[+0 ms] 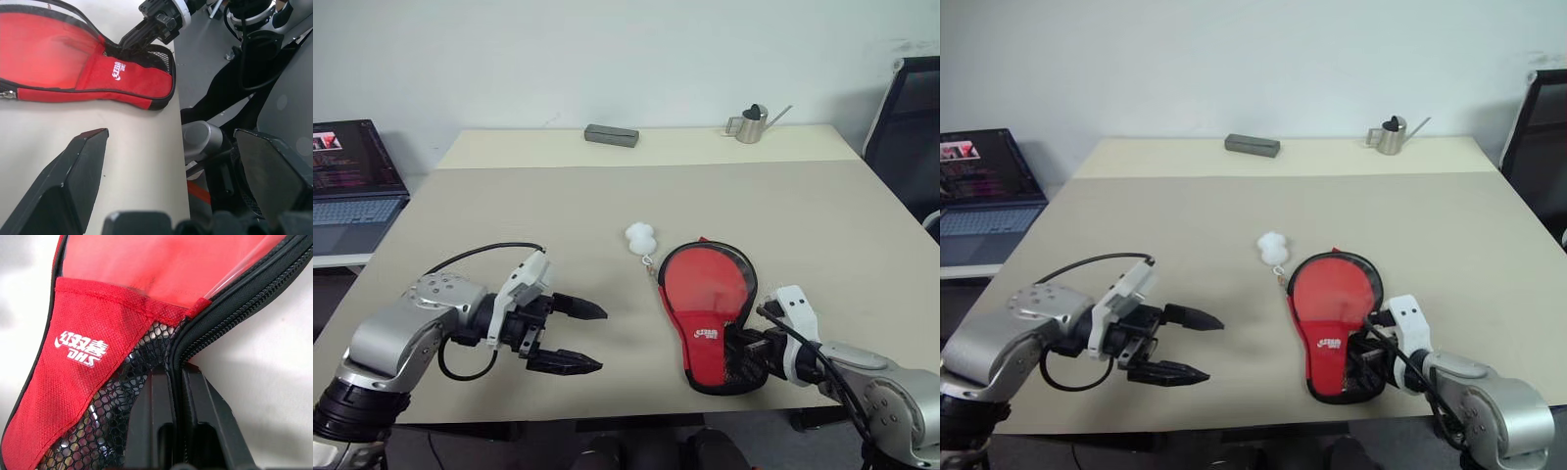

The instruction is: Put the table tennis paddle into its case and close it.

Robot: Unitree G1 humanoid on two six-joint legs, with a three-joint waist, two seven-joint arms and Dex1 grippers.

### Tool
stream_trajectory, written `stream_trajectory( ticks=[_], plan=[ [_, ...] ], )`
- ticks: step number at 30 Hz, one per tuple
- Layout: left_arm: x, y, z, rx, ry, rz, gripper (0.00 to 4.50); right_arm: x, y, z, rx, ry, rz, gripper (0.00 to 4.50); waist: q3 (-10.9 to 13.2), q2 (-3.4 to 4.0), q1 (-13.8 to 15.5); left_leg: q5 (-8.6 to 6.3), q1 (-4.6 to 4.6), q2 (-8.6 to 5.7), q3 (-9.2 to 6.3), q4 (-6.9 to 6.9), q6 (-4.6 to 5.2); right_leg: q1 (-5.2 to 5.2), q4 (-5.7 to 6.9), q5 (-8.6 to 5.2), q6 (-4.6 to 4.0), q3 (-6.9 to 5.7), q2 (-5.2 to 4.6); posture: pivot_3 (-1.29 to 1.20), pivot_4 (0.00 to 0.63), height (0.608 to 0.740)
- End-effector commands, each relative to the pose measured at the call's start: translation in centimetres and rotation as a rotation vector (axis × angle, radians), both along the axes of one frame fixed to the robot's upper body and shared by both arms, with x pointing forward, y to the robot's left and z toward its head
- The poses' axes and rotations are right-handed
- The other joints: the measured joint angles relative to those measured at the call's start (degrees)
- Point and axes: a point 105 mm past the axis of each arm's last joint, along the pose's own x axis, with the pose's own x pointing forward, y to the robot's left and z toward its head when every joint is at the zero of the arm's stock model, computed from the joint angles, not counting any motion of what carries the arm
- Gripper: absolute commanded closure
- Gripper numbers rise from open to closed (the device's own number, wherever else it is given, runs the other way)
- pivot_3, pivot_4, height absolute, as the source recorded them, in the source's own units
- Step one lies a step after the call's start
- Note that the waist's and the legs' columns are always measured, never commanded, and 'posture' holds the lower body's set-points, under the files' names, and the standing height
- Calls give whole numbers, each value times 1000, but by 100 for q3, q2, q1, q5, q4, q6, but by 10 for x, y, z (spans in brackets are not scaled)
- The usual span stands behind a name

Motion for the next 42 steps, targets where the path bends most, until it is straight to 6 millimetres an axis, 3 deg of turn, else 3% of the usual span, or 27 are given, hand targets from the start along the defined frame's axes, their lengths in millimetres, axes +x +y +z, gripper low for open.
stream_trajectory(
  ticks=[1,11,31,32,36,40,42],
  plan=[
    [-2,-2,6,-8,-26,-34,0,-14,-3,-6,-9,49,1,4491,0,0,2,-1,-1,1,0,-1,0,2,-4,0,0,-1,0,0,150,740],
    [-2,-1,3,-7,-29,-35,0,-24,-2,-8,19,52,-25,4491,-1,-1,19,-7,-15,3,-6,-1,1,2,-25,1,0,-10,2,0,150,740],
    [0,1,-2,1,-49,-24,0,-23,5,-7,57,38,-63,4491,-2,0,10,-8,-14,13,-4,0,1,2,-23,2,-3,-7,12,0,150,740],
    [0,2,-3,1,-50,-21,0,-24,3,-7,59,37,-81,3886,-2,-1,9,-8,-13,14,-4,0,1,1,-23,2,-3,-7,13,0,150,740],
    [-1,3,-5,4,-50,-15,0,-25,-3,-7,52,25,-158,2706,-4,0,8,-8,-13,18,-4,0,1,1,-23,3,-5,-3,19,0,150,740],
    [-1,4,-7,8,-51,-11,0,-16,-9,5,62,-46,-209,1339,-4,0,7,-8,-11,20,1,3,0,1,-23,4,-6,-1,22,0,150,740],
    [-1,4,-7,8,-52,-9,0,-11,-9,14,94,-100,-216,1339,-3,1,7,-7,-11,20,5,5,-1,1,-23,7,-3,1,33,0,150,740]
  ],
)
